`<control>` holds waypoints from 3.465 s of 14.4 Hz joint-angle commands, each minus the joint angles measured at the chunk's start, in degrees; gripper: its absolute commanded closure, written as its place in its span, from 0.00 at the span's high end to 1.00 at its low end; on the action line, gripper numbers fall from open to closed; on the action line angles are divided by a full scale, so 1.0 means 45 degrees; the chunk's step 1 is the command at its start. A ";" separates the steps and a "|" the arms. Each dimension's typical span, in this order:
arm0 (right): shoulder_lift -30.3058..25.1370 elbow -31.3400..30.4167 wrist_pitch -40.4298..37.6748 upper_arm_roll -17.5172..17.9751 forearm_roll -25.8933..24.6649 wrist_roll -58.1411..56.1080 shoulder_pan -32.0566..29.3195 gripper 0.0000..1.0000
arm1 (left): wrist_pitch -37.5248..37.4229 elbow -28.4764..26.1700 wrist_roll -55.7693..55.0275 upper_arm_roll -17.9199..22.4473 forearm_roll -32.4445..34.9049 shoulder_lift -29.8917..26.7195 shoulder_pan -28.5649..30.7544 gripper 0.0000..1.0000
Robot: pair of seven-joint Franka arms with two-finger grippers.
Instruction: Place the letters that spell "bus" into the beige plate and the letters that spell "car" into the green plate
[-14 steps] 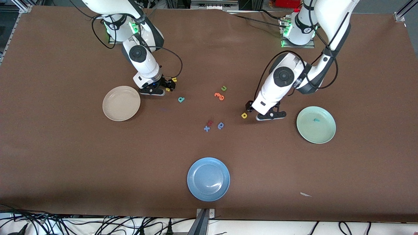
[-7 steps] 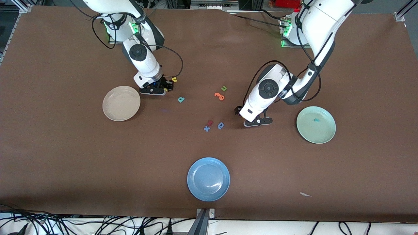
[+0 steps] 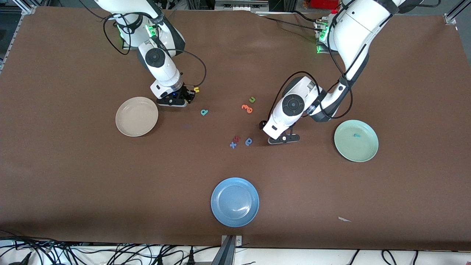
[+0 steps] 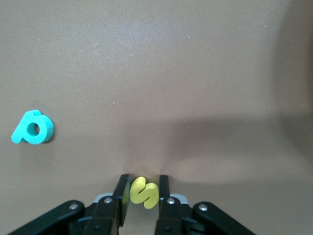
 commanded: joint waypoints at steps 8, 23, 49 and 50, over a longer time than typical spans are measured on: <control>-0.1759 0.2699 -0.6792 -0.0053 -0.0267 -0.2320 -0.1158 0.00 | -0.0257 0.0457 -0.0248 0.0133 0.0332 0.0495 -0.0146 0.61; -0.0040 0.2960 -0.5437 -0.0132 -0.1243 -0.6721 -0.4285 1.00 | -0.0257 0.0886 -0.0131 0.0445 0.0527 0.0749 -0.0107 0.45; 0.0487 -0.0087 -0.0593 0.2251 -0.1282 0.3358 -0.0730 1.00 | -0.1325 0.1138 -0.0543 0.0426 0.0546 0.0438 -0.0108 0.23; 0.0487 -0.0127 -0.0573 0.2270 -0.1282 0.3358 -0.0711 1.00 | -0.2279 0.1624 0.0116 0.0426 0.0527 0.0398 0.0048 0.22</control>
